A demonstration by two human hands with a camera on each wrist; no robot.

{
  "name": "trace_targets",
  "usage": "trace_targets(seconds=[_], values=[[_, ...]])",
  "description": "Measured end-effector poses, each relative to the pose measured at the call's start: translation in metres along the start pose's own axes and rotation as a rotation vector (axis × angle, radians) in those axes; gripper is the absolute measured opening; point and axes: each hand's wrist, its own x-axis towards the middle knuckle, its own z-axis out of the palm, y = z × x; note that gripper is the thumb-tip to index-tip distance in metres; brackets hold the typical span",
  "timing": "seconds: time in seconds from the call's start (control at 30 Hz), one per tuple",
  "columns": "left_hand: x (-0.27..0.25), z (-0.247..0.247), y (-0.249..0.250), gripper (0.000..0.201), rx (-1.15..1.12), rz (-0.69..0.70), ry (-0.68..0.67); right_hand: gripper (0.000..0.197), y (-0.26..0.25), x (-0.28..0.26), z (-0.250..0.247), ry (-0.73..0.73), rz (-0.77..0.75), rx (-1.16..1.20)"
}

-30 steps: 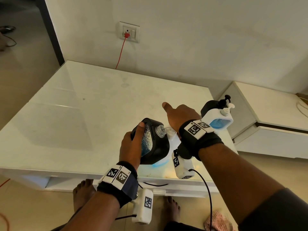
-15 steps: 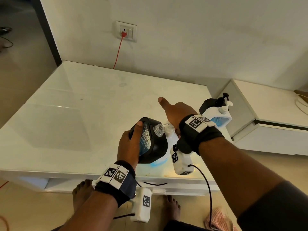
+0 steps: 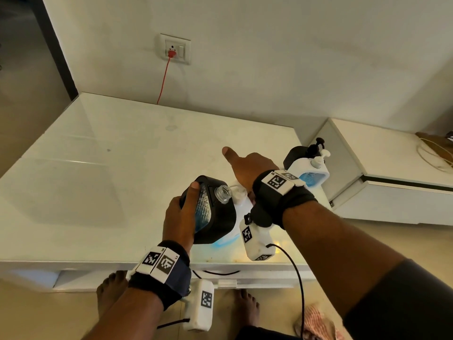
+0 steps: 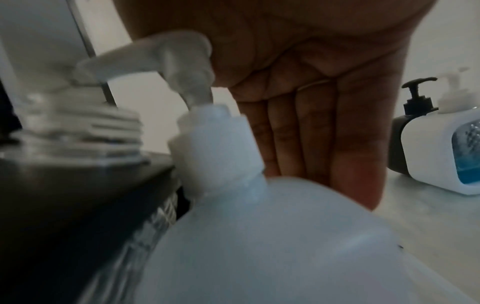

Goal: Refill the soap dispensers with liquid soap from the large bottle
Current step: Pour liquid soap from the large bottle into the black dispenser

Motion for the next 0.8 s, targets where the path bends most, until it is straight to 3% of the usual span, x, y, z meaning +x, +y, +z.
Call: trace_targets(seconds=[0.13,0.33,0.5,0.8], values=[[-0.001,0.002,0.002,0.099,0.008,0.005,-0.001,0.076,-0.001,0.002,-0.002,-0.017,-0.006,0.011],[0.000,0.001,-0.001,0.079,-0.019,-0.013,0.011,0.069,0.004,0.005,0.009,0.088,0.000,-0.027],[-0.002,0.001,0.001,0.096,-0.018,0.000,0.001,0.065,0.009,0.005,0.016,0.137,0.000,-0.022],[-0.004,0.000,0.004,0.098,-0.003,-0.017,-0.005,0.078,0.002,0.004,-0.002,-0.005,0.022,0.052]])
